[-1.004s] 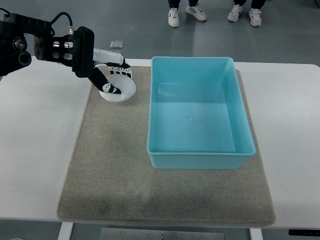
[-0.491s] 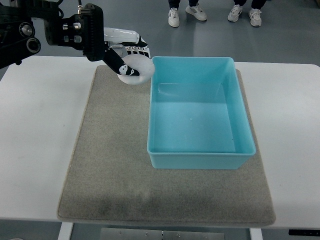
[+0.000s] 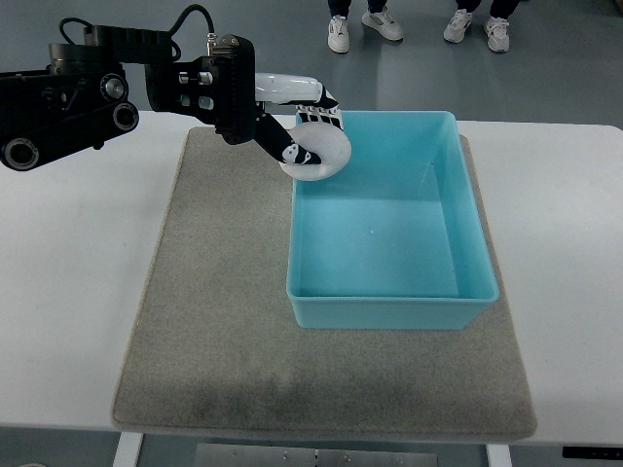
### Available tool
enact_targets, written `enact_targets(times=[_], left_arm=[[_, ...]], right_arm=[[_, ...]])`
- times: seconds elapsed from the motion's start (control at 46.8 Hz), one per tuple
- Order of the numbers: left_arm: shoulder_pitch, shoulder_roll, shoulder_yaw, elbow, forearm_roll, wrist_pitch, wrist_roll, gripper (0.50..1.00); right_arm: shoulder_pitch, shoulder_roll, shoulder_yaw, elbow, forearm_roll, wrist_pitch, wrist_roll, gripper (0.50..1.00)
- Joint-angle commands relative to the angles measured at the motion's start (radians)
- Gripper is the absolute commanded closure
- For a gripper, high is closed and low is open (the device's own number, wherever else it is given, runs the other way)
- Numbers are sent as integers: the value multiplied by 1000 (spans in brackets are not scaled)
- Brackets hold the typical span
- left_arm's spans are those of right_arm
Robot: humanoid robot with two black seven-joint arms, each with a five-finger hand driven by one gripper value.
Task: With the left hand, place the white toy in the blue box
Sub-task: 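Lift the bunny with the left hand and carry it over the blue box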
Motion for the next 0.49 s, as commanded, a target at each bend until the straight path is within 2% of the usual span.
enact_targets(times=[0.0,0.192,0.278,0.363,0.406,0.47], left_arm=[[8,-22,1,16,0,0,2,889],[24,-55,-6,32,-1,5,2,877],[42,-60,-10,38,-1,31,2,793],[59,-72,-13,38,-3,63,0,731],[65,-77,-13,41,-3,67,2,705],[73,-77,-13,38,-5,67,2,639]], right_arm=[[1,0,0,0,0,0,-1,564],[1,0,0,0,0,0,1,564],[0,0,0,0,0,0,1,564],[0,0,0,0,0,0,-1,564],[1,0,0,0,0,0,-1,564],[1,0,0,0,0,0,-1,564]])
